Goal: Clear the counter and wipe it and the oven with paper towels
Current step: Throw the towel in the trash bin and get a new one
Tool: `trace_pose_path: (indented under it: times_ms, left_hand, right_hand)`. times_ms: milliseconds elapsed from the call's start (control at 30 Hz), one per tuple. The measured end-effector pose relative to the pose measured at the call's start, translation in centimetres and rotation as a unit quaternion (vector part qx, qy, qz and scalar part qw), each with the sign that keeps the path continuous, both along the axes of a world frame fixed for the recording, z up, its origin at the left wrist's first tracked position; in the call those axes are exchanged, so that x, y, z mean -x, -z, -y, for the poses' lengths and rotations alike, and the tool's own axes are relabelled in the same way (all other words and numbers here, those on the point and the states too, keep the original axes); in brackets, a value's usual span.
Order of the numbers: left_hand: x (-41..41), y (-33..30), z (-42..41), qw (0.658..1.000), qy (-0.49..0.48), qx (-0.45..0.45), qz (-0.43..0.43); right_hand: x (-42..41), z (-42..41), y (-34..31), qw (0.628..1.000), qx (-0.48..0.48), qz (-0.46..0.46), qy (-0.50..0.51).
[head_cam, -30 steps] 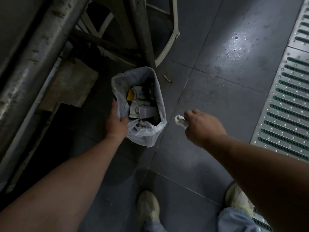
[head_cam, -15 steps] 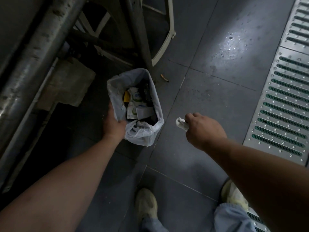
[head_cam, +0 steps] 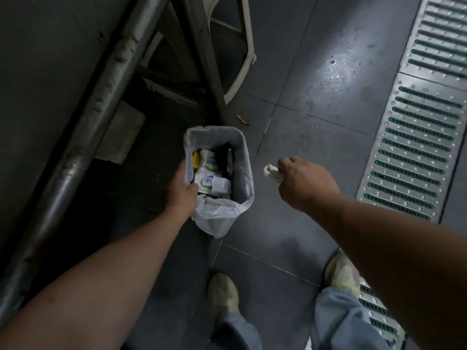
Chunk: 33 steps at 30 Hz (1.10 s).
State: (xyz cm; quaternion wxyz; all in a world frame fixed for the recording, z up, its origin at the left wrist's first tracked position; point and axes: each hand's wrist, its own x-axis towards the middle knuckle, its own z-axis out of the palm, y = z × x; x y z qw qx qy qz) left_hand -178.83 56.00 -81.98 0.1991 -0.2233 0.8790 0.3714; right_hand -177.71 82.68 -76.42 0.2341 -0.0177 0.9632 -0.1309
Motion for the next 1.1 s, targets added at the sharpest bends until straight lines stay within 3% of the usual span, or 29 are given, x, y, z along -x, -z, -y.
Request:
trace_pose_path:
  times_ms: [167, 400, 500, 800, 1100]
  left_hand:
    - [-2.8, -4.1, 0.2, 0.999, 0.025, -0.020, 0.044]
    - [-9.1, -11.9, -2.4, 0.986, -0.106, -0.107, 0.074]
    - [-11.0, -17.2, -4.0, 0.988, -0.068, -0.119, 0.078]
    - [-13.5, -34.2, -5.9, 0.970, -0.154, -0.187, 0.035]
    - [-17.1, -48.5, -7.5, 0.956, -0.240, -0.155, -0.066]
  right_hand:
    - [1.2, -1.2, -5.2, 1.000, -0.010, -0.020, 0.022]
    - [2.7, -2.0, -15.7, 0.998, -0.018, -0.053, 0.020]
    - [3.4, -2.6, -20.8, 0.997, -0.026, -0.067, 0.014]
    - [5.7, -4.0, -34.5, 0.993, -0.029, -0.111, -0.028]
    - [5.5, -2.1, -45.7, 0.987, 0.005, -0.132, -0.094]
